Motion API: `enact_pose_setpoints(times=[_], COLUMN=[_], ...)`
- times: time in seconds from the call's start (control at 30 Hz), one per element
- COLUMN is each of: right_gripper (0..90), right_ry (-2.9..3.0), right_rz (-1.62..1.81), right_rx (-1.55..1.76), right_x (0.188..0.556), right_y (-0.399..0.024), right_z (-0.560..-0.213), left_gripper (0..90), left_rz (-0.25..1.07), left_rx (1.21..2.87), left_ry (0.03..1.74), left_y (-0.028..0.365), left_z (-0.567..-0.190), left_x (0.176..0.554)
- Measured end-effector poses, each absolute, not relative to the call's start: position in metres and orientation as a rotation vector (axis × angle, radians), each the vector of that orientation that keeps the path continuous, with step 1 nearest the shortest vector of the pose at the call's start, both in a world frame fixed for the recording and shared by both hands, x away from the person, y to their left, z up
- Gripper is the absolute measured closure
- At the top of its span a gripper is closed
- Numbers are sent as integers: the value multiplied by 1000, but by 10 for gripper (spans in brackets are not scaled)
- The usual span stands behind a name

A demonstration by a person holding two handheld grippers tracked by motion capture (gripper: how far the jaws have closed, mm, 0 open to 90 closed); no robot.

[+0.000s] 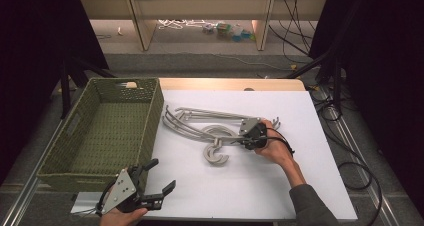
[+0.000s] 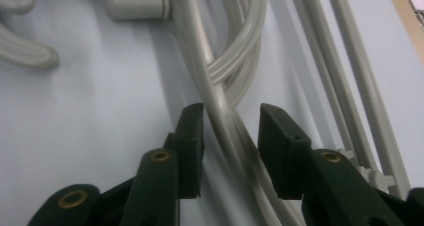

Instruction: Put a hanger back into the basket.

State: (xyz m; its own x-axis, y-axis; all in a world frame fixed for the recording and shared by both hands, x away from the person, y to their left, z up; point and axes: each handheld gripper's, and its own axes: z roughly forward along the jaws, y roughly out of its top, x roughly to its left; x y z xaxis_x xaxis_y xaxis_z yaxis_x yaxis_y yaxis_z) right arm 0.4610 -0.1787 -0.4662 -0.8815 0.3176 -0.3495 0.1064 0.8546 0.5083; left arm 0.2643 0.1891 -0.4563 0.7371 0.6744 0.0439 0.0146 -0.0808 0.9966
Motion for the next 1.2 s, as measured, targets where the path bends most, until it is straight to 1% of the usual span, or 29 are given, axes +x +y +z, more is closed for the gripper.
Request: enact_pose_setpoints(times=[0.07, 0.23, 0.47, 0.57, 0.77, 1.2], right_gripper=[654, 734, 791, 826, 828, 827], right_ry=[2590, 2572, 2570, 2539, 2505, 2444], right_rz=[655, 616, 557, 558, 562, 606], right_rx=[283, 212, 73, -35, -150, -258], right_x=[462, 462, 462, 460, 458, 450], right_y=[-178, -178, -176, -179, -185, -193], right_z=[-467, -465, -457, -449, -438, -421], left_gripper=[175, 175, 175, 175, 176, 179], left_rz=[600, 600, 600, 604, 603, 614], left_rx=[1575, 1576, 1574, 1579, 1581, 1588], left_ry=[575, 574, 574, 570, 571, 568], left_y=[189, 189, 189, 189, 189, 188], left_z=[-456, -456, -456, -457, -457, -457], left_x=[264, 264, 265, 265, 264, 265])
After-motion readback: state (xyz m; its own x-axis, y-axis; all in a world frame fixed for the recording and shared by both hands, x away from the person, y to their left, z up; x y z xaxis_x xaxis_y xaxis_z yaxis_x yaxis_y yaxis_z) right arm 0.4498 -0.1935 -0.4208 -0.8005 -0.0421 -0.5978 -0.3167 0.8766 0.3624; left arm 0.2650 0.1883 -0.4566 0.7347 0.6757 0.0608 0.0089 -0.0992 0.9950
